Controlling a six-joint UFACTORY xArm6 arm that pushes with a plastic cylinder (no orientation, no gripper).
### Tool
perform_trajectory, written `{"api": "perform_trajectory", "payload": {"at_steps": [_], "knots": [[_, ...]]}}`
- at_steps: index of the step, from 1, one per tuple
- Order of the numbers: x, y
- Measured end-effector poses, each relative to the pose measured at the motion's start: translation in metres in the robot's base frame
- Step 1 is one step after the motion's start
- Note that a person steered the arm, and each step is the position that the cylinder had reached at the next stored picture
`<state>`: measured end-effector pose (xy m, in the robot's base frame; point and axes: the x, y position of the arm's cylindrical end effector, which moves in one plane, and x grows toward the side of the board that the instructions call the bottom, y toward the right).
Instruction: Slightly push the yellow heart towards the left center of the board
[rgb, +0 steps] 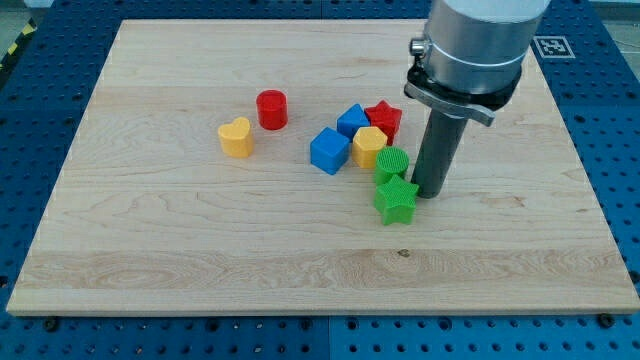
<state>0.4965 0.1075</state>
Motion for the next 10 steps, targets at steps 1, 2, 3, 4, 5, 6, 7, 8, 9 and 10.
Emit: {"api": "perform_trajectory", "payload": {"at_steps": [1, 2, 3, 4, 5, 6, 7, 8, 9, 10], "knots": [[0.0, 0.007], [-0.007, 0.018], [-0.011, 0.006], [-0.011, -0.016], [-0.011, -0.033], [-0.011, -0.033], [0.011, -0.034], [0.024, -0.056], [0.023, -0.091], [0.004, -0.127]]}}
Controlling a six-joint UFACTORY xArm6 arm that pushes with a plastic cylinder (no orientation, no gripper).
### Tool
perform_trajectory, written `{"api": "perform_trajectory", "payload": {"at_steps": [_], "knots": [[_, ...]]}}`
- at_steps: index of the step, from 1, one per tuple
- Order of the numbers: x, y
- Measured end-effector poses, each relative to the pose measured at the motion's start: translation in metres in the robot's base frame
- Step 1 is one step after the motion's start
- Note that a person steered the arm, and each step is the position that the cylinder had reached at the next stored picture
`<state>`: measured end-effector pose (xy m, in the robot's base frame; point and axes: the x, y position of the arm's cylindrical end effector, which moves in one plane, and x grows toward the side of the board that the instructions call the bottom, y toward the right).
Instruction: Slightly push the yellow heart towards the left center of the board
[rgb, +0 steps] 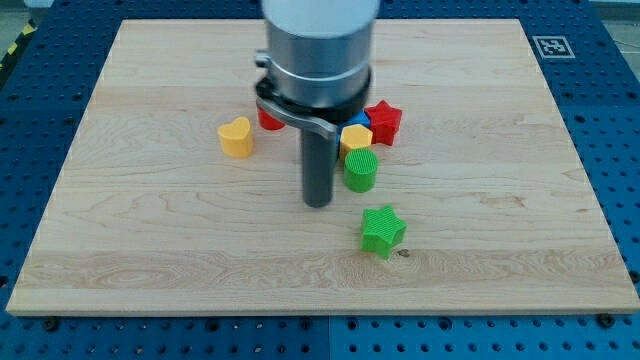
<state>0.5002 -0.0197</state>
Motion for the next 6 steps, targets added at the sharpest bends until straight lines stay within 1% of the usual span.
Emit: {"api": "perform_trajectory", "payload": {"at_steps": [1, 3, 4, 6], "knots": [[-0.024, -0.024], [-0.053, -0.026], [-0.08, -0.037], [-0.085, -0.08]]}}
